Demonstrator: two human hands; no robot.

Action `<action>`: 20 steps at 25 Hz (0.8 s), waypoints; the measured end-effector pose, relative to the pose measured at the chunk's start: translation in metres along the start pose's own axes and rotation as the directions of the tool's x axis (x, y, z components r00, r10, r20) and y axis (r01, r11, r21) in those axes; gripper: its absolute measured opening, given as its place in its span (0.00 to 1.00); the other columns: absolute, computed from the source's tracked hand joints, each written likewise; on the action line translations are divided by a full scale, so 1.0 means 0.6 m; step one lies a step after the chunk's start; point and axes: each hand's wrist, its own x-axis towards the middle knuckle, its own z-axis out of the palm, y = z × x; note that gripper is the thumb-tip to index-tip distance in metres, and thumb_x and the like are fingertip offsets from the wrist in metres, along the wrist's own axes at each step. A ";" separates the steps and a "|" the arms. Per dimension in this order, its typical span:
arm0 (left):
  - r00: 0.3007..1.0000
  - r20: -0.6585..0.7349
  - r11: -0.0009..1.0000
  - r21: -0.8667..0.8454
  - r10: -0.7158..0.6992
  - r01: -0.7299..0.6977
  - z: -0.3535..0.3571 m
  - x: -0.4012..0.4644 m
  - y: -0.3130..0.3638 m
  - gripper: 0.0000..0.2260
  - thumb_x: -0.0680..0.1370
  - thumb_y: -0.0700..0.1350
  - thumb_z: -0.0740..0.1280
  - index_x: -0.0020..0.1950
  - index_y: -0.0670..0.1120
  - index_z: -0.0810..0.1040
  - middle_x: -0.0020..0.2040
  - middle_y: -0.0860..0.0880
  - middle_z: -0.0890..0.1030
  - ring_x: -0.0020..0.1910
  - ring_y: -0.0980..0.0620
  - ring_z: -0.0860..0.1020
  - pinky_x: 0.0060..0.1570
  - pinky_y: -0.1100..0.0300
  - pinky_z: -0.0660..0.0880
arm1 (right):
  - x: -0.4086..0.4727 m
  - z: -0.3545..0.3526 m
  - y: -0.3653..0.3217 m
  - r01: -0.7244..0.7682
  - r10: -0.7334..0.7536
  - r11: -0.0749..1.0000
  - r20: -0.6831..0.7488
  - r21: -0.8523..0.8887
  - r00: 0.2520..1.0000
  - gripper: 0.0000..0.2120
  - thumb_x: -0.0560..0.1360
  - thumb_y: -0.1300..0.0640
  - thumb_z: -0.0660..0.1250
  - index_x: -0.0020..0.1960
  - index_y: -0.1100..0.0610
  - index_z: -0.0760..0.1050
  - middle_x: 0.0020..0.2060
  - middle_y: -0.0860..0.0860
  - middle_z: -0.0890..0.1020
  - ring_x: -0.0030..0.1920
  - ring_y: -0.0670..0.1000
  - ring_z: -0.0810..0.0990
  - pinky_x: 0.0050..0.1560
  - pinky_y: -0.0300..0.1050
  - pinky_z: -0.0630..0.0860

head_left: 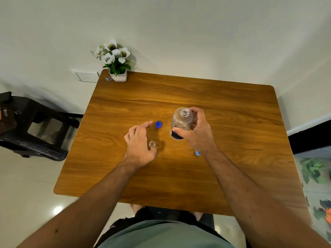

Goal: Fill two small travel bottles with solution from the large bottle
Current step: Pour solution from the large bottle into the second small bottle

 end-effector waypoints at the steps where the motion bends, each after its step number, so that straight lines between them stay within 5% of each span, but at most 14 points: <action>1: 1.000 -0.007 1.000 -0.003 0.011 -0.011 -0.002 0.004 0.016 0.36 0.69 0.43 0.71 0.75 0.53 0.62 0.67 0.54 0.69 0.68 0.54 0.60 0.67 0.51 0.60 | -0.002 -0.007 -0.004 0.009 -0.009 1.000 -0.011 0.001 1.000 0.37 0.65 0.54 0.83 0.67 0.51 0.66 0.62 0.46 0.77 0.59 0.45 0.78 0.51 0.28 0.76; 10: 0.971 0.046 0.972 -0.014 0.236 -0.236 0.051 0.025 0.162 0.30 0.70 0.47 0.72 0.71 0.57 0.68 0.68 0.58 0.68 0.66 0.56 0.65 0.66 0.56 0.62 | -0.004 -0.160 -0.021 0.002 0.004 0.999 -0.162 0.037 0.987 0.39 0.66 0.50 0.82 0.70 0.50 0.65 0.66 0.47 0.76 0.62 0.48 0.77 0.57 0.38 0.78; 16: 0.963 0.201 0.981 0.028 0.180 -0.190 0.141 0.008 0.231 0.34 0.71 0.52 0.74 0.74 0.59 0.64 0.70 0.59 0.68 0.69 0.57 0.61 0.65 0.59 0.56 | -0.036 -0.234 0.046 -0.045 0.049 0.999 -0.222 0.021 0.974 0.41 0.65 0.51 0.82 0.71 0.51 0.65 0.66 0.49 0.76 0.63 0.49 0.77 0.61 0.47 0.80; 20: 0.934 0.342 0.983 0.109 0.106 -0.151 0.200 -0.005 0.248 0.37 0.71 0.59 0.75 0.76 0.62 0.63 0.75 0.61 0.67 0.73 0.56 0.56 0.67 0.55 0.52 | -0.056 -0.267 0.101 -0.095 0.095 0.995 -0.220 0.008 0.971 0.41 0.64 0.51 0.83 0.70 0.51 0.66 0.64 0.46 0.76 0.62 0.48 0.78 0.60 0.44 0.80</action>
